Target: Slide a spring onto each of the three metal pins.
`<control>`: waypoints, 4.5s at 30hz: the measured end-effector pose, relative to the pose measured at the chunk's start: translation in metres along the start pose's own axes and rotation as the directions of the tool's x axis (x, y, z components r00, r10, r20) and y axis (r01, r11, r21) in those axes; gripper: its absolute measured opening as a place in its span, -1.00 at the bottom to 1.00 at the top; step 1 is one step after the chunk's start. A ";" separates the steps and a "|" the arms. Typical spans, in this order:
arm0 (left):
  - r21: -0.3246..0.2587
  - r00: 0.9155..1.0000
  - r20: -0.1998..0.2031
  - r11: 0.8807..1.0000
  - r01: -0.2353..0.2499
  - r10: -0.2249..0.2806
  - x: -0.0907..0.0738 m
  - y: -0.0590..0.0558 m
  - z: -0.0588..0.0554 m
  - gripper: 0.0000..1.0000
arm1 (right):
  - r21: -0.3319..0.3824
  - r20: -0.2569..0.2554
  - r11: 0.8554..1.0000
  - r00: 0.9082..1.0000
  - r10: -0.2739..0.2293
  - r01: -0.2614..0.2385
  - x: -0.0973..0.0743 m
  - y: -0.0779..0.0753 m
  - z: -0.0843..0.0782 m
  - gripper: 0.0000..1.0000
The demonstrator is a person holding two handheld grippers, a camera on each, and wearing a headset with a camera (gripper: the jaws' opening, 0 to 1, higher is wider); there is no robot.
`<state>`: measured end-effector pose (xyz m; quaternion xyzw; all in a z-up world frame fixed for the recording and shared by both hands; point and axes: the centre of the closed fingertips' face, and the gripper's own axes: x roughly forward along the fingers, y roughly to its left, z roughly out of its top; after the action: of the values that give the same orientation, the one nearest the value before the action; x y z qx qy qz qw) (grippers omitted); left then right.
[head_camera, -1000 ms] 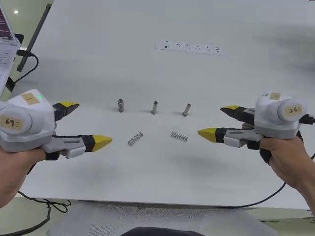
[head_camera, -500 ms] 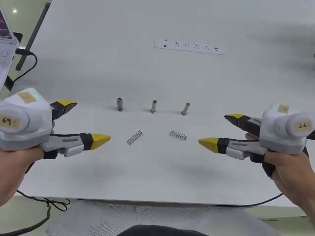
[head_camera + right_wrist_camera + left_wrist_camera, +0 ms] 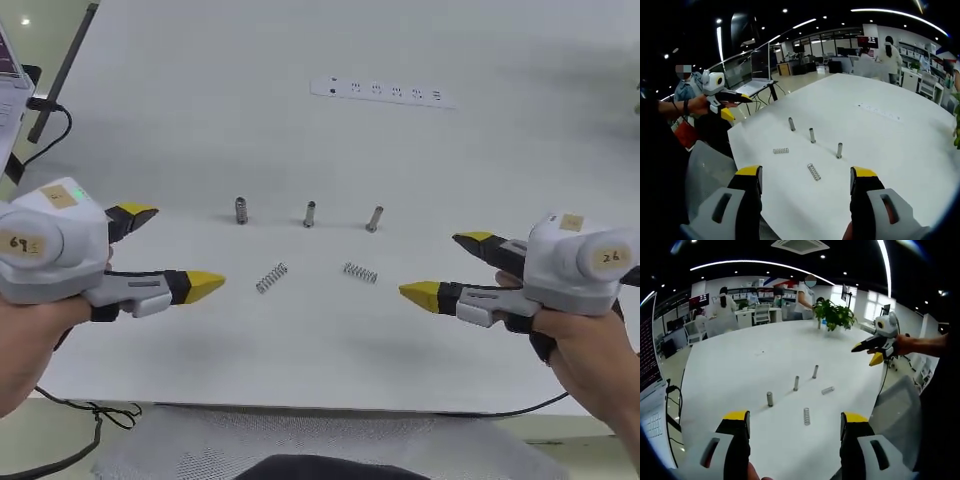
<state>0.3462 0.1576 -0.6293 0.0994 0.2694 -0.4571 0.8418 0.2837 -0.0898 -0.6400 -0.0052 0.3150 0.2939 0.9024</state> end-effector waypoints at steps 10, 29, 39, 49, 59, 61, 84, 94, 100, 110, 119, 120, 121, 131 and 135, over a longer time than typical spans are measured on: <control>0.024 0.998 -0.046 0.998 0.054 -0.053 0.029 -0.008 -0.008 0.39 | 0.002 -0.005 1.000 1.000 -0.010 0.010 -0.005 -0.001 -0.003 0.43; 0.035 0.985 -0.114 0.990 0.138 -0.133 0.077 -0.025 -0.022 0.36 | 0.011 -0.006 1.000 1.000 -0.027 0.027 -0.013 -0.008 -0.008 0.42; 0.038 0.976 -0.160 0.987 0.155 -0.147 0.096 -0.026 -0.036 0.35 | 0.013 -0.011 0.999 1.000 -0.029 0.029 -0.014 -0.007 -0.009 0.42; 0.025 0.966 -0.198 0.985 0.173 -0.165 0.113 -0.030 -0.053 0.27 | 0.016 -0.017 0.999 0.999 -0.038 0.038 -0.017 -0.008 -0.013 0.42; 0.007 0.956 -0.239 0.984 0.178 -0.171 0.126 -0.034 -0.072 0.11 | 0.018 -0.020 0.999 0.999 -0.039 0.040 -0.020 -0.007 -0.015 0.44; 0.008 0.955 -0.244 0.984 0.177 -0.169 0.128 -0.035 -0.075 0.04 | 0.019 -0.022 0.999 0.999 -0.040 0.041 -0.020 -0.007 -0.016 0.44; 0.028 0.952 -0.276 0.989 0.144 -0.130 0.138 -0.031 -0.095 -0.75 | 0.021 -0.028 0.999 0.999 -0.044 0.045 -0.022 -0.008 -0.019 0.44; 0.041 0.951 -0.286 0.990 0.132 -0.115 0.143 -0.024 -0.094 -0.94 | 0.021 -0.029 0.999 0.999 -0.045 0.046 -0.023 -0.008 -0.019 0.43; 0.030 0.950 -0.289 0.991 0.129 -0.115 0.144 -0.023 -0.093 -0.94 | 0.019 -0.028 0.999 0.999 -0.041 0.042 -0.022 -0.006 -0.019 0.43; 0.031 0.956 -0.271 0.992 0.126 -0.113 0.134 -0.022 -0.086 -0.94 | 0.031 -0.029 0.999 0.999 -0.027 0.028 -0.019 -0.003 -0.021 0.44; 0.046 0.961 -0.252 0.991 0.130 -0.114 0.122 -0.027 -0.082 -0.95 | 0.031 -0.033 1.000 0.999 -0.004 0.005 -0.012 0.002 -0.024 0.43; 0.051 0.962 -0.250 0.990 0.130 -0.114 0.121 -0.028 -0.081 -0.95 | 0.030 -0.033 1.000 0.999 0.001 0.000 -0.011 0.004 -0.024 0.43; 0.055 0.961 -0.249 0.989 0.136 -0.118 0.120 -0.029 -0.082 -0.95 | 0.030 -0.034 1.000 0.999 0.005 -0.004 -0.010 0.005 -0.024 0.43; 0.101 0.962 -0.235 0.981 0.164 -0.136 0.101 -0.043 -0.078 -0.95 | 0.025 -0.035 0.998 0.998 0.051 -0.050 0.000 0.019 -0.025 0.40; 0.113 0.963 -0.224 0.978 0.178 -0.149 0.094 -0.052 -0.072 -0.95 | 0.023 -0.039 0.998 0.997 0.067 -0.067 0.003 0.024 -0.027 0.39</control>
<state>0.3186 0.0908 -0.7367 0.1809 0.3350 -0.5285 0.7588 0.2578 -0.0734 -0.6588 0.0095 0.3362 0.3203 0.8856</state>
